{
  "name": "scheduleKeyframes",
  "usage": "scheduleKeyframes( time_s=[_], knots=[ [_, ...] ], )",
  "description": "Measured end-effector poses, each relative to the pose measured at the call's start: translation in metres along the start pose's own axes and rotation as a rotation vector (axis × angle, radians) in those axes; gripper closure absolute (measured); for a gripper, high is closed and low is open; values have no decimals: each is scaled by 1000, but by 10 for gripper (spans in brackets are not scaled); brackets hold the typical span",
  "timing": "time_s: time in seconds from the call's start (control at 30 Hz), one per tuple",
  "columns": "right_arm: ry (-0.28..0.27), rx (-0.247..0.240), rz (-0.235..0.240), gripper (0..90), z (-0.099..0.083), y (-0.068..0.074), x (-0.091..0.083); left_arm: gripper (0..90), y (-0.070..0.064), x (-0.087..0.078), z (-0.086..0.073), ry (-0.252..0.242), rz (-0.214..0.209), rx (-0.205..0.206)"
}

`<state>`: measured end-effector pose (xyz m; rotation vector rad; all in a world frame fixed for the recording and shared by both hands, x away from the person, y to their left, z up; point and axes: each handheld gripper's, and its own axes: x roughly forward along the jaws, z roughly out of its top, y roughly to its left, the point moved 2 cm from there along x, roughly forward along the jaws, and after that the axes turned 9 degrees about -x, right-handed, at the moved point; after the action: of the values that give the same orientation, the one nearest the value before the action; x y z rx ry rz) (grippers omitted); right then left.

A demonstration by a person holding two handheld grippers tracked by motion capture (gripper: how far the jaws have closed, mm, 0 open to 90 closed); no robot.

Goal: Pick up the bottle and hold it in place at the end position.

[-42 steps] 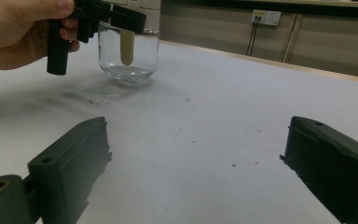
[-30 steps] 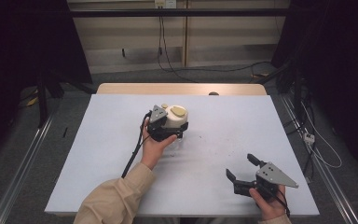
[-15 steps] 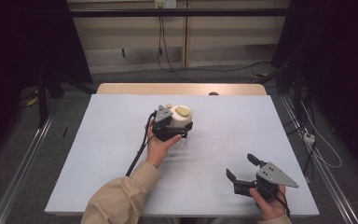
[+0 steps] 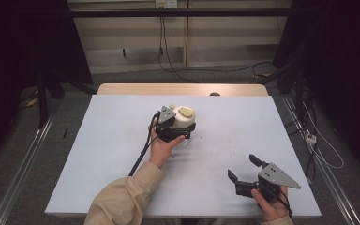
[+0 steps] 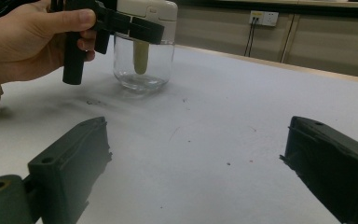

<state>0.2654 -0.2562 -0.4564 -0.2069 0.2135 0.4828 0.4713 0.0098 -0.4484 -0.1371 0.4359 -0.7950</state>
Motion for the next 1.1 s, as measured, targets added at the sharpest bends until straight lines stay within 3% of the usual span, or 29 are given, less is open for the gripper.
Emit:
scheduleKeyframes(
  time_s=[1.1],
  knots=[
    [0,1,-1,53,0,0,-1,62,-4,7,2,-4,8,13]
  ],
)
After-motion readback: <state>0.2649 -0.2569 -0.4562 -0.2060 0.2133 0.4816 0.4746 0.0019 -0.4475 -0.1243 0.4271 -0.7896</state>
